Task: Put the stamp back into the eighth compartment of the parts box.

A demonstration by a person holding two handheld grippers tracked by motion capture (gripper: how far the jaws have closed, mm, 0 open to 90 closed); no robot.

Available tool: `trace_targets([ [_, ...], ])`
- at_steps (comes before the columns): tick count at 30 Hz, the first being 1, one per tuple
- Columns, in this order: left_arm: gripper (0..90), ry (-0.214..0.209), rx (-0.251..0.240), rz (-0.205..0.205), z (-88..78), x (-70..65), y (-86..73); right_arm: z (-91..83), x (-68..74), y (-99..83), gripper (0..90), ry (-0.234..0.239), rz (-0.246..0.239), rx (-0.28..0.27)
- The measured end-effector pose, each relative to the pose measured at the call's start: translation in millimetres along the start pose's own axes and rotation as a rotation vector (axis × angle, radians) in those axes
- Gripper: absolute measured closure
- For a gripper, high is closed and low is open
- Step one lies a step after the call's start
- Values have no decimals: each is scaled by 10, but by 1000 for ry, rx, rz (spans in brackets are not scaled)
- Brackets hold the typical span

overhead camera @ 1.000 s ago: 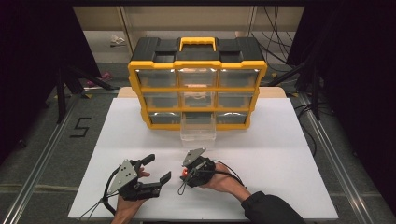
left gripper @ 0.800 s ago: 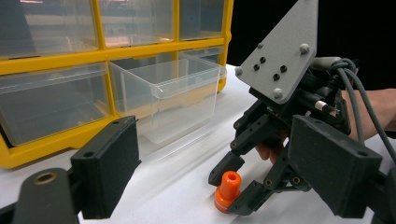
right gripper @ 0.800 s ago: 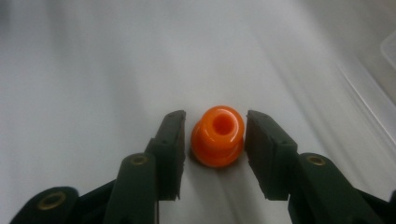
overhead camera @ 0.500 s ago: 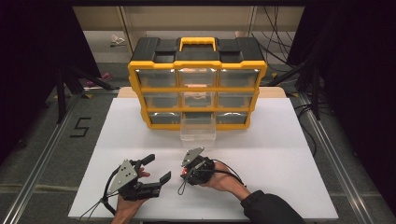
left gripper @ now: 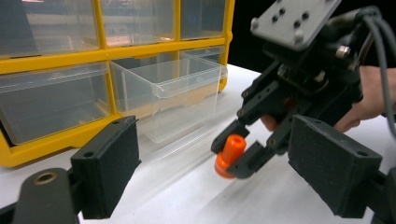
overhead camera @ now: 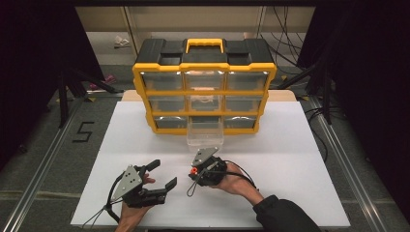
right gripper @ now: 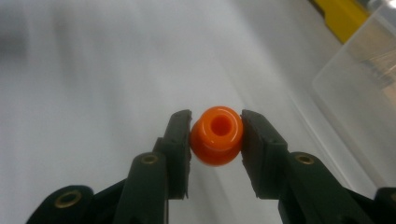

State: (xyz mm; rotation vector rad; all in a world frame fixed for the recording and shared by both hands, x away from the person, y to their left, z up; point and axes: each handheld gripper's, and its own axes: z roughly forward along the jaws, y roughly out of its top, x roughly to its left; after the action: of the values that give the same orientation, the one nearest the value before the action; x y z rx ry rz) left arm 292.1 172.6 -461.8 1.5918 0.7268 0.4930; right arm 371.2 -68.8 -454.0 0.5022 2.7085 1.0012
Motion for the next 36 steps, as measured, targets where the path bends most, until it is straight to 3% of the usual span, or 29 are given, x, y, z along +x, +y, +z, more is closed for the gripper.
trace_targets([
  [6,161,0,-1,0,-2,0,1,-128,-45,53,645,-14,2,-35],
  [8,162,1,-3,-1,-4,2,1,-207,-66,86,645,-19,29,-58],
  [14,162,2,-1,0,-2,0,0,-333,-135,131,645,-37,45,-98],
  [36,162,3,-1,-2,0,3,-2,-540,-360,255,645,-63,138,-208],
])
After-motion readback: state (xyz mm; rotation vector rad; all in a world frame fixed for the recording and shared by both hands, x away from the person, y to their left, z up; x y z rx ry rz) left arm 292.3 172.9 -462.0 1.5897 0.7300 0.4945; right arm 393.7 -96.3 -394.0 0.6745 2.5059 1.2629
